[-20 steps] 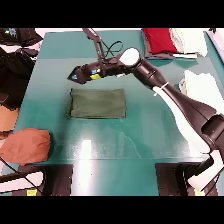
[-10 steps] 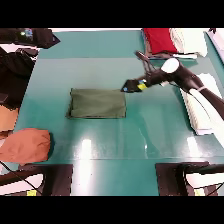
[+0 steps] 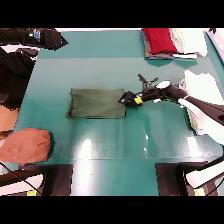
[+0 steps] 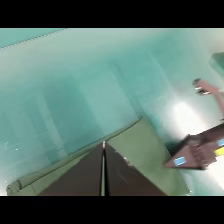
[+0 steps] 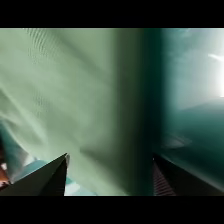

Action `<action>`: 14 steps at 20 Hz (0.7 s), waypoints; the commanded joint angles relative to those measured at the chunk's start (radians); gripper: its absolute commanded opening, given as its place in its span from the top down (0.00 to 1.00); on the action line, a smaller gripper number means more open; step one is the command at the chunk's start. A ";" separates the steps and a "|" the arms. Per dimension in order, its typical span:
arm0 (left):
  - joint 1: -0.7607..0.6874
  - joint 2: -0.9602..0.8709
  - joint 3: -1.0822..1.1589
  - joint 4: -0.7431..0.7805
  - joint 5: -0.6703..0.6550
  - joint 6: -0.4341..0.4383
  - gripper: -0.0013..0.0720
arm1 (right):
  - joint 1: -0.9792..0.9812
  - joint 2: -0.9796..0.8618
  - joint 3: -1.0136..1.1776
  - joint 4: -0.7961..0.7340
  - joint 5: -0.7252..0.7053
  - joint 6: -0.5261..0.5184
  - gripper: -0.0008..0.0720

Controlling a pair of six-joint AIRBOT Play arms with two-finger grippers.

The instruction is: Fold the shirts.

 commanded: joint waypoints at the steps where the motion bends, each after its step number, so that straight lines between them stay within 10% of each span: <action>1: -0.002 0.000 0.000 -0.001 -0.004 0.000 0.94 | 0.104 -0.120 0.122 0.080 -0.040 -0.019 0.42; 4: -0.002 0.000 0.000 -0.005 -0.009 -0.007 0.94 | 0.163 -0.180 0.242 0.069 -0.067 -0.044 0.96; 14: -0.199 0.000 0.000 0.000 0.031 0.002 0.94 | -0.267 0.132 0.358 -0.239 0.048 0.021 0.96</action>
